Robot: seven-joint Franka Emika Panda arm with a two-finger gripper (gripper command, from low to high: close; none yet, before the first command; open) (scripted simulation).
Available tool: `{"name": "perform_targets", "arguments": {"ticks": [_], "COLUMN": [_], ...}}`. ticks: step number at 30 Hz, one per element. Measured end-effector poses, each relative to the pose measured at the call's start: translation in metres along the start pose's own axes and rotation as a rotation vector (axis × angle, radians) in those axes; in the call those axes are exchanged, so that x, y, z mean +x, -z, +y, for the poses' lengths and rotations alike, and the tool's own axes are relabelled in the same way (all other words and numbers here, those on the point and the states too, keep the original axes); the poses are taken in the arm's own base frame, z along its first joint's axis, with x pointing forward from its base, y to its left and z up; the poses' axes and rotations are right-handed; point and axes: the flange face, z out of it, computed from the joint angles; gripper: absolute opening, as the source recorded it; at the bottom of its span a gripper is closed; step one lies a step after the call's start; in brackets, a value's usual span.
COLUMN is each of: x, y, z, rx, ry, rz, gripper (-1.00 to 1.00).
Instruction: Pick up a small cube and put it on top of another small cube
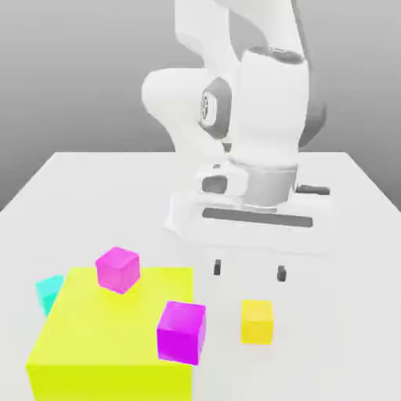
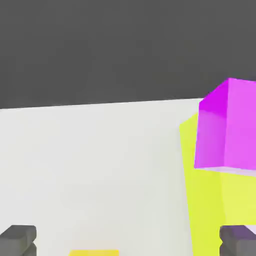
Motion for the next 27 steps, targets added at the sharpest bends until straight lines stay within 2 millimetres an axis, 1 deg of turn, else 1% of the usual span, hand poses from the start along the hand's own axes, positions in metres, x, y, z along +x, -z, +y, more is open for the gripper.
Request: {"name": "perform_targets", "arguments": {"ticks": [1, 2, 3, 5, 11, 15, 16, 22, 24, 27], "x": [-0.013, -0.023, -0.027, -0.025, -0.027, -0.03, -0.03, -0.031, -0.03, -0.028], "y": [-0.015, -0.025, -0.032, -0.042, -0.071, -0.094, -0.099, -0.101, -0.095, -0.079], "z": [0.006, 0.009, 0.01, 0.013, 0.012, 0.016, 0.018, 0.018, 0.016, 0.013], "rx": [-0.013, -0.02, -0.022, -0.021, -0.018, -0.026, -0.029, -0.029, -0.025, -0.018], "ry": [-0.001, 0.004, 0.001, -0.017, -0.021, -0.018, -0.016, -0.016, -0.018, -0.021], "rz": [-0.034, -0.055, -0.066, -0.074, -0.078, -0.077, -0.077, -0.076, -0.076, -0.077], "gripper": [0.0, 0.0, 0.0, 0.0, 0.0, 0.0, -1.0, -1.0, -1.0, -1.0]}}
